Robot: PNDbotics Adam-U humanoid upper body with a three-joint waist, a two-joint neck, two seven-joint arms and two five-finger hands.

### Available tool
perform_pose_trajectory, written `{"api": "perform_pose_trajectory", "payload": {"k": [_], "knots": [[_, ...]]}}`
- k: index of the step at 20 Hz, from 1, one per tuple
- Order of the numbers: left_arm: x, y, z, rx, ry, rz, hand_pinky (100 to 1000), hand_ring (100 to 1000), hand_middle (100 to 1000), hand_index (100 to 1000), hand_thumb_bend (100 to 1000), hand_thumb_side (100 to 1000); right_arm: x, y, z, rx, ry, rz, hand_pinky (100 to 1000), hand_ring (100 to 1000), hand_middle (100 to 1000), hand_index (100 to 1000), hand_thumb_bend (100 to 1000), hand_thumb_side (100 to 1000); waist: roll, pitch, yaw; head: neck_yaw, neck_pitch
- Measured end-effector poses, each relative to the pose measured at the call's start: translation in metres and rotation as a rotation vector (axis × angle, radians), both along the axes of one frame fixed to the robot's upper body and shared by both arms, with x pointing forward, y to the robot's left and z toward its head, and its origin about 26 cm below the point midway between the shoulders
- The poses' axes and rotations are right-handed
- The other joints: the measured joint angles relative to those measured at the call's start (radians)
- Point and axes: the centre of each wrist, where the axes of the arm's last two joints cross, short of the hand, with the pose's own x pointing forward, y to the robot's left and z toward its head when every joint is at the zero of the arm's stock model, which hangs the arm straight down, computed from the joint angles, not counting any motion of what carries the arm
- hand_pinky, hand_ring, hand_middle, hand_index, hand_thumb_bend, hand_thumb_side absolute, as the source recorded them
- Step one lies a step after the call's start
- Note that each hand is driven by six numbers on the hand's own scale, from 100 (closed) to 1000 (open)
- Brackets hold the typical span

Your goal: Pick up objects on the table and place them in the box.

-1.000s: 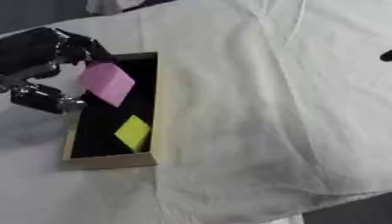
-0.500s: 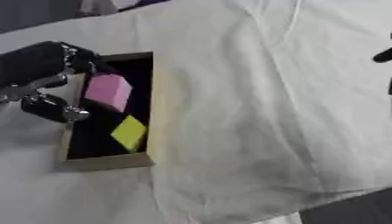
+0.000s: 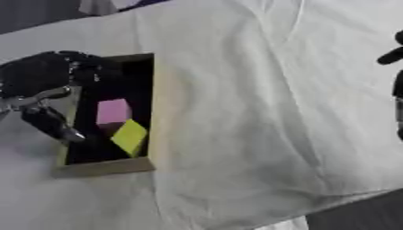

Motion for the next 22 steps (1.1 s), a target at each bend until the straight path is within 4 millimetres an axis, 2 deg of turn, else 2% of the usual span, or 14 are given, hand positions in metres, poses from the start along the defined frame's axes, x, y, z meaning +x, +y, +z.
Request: {"api": "perform_pose_trajectory", "payload": {"k": [2, 3, 5, 6, 8, 11, 15, 18, 22], "knots": [[-0.003, 0.003, 0.003, -0.046, -0.015, 0.013, 774, 878, 899, 969, 598, 524, 0.0, 0.0, 0.0, -0.001, 0.001, -0.001, 908, 1000, 539, 838, 100, 651, 0.0, 0.0, 0.003, -0.003, 0.0], [-0.004, 0.005, 0.004, -0.078, -0.019, 0.019, 759, 863, 883, 958, 520, 536, 0.0, 0.0, 0.0, -0.001, 0.001, -0.001, 908, 1000, 539, 838, 100, 651, 0.0, 0.0, 0.004, -0.006, 0.0], [-0.009, 0.009, 0.007, -0.166, -0.023, 0.02, 699, 810, 835, 917, 287, 534, 0.0, 0.0, 0.0, -0.002, 0.001, -0.003, 908, 1000, 540, 838, 100, 651, 0.0, 0.002, 0.005, -0.014, 0.0], [-0.012, 0.011, 0.01, -0.222, -0.023, 0.013, 661, 779, 807, 895, 209, 554, -0.001, 0.0, -0.001, -0.002, 0.002, -0.005, 908, 1000, 540, 838, 100, 651, 0.0, 0.004, 0.006, -0.019, 0.0], [-0.019, 0.015, 0.015, -0.36, -0.011, -0.006, 614, 739, 766, 868, 115, 604, -0.001, 0.0, -0.001, 0.0, 0.001, -0.006, 908, 1000, 540, 838, 100, 651, 0.0, 0.006, 0.01, -0.029, 0.0], [-0.03, 0.021, 0.023, -0.611, 0.025, -0.044, 572, 699, 724, 852, 100, 681, -0.001, 0.0, -0.002, 0.001, -0.001, -0.011, 908, 1000, 542, 838, 100, 651, -0.002, 0.01, 0.015, -0.043, 0.0], [-0.047, 0.031, 0.032, -0.95, 0.064, -0.089, 563, 683, 699, 842, 100, 717, -0.001, 0.0, -0.003, 0.011, -0.013, -0.011, 906, 1000, 545, 838, 100, 651, -0.007, 0.012, 0.026, -0.053, 0.0], [-0.058, 0.04, 0.035, -1.189, 0.069, -0.129, 579, 691, 696, 843, 160, 717, -0.001, 0.0, -0.003, 0.016, -0.028, -0.009, 907, 1000, 550, 839, 100, 651, -0.008, 0.012, 0.034, -0.053, 0.0], [-0.066, 0.056, 0.026, -1.454, 0.047, -0.165, 595, 695, 693, 840, 221, 711, -0.001, 0.0, -0.003, 0.021, -0.053, -0.002, 906, 1000, 554, 840, 100, 652, -0.014, 0.012, 0.046, -0.037, 0.0]]}}
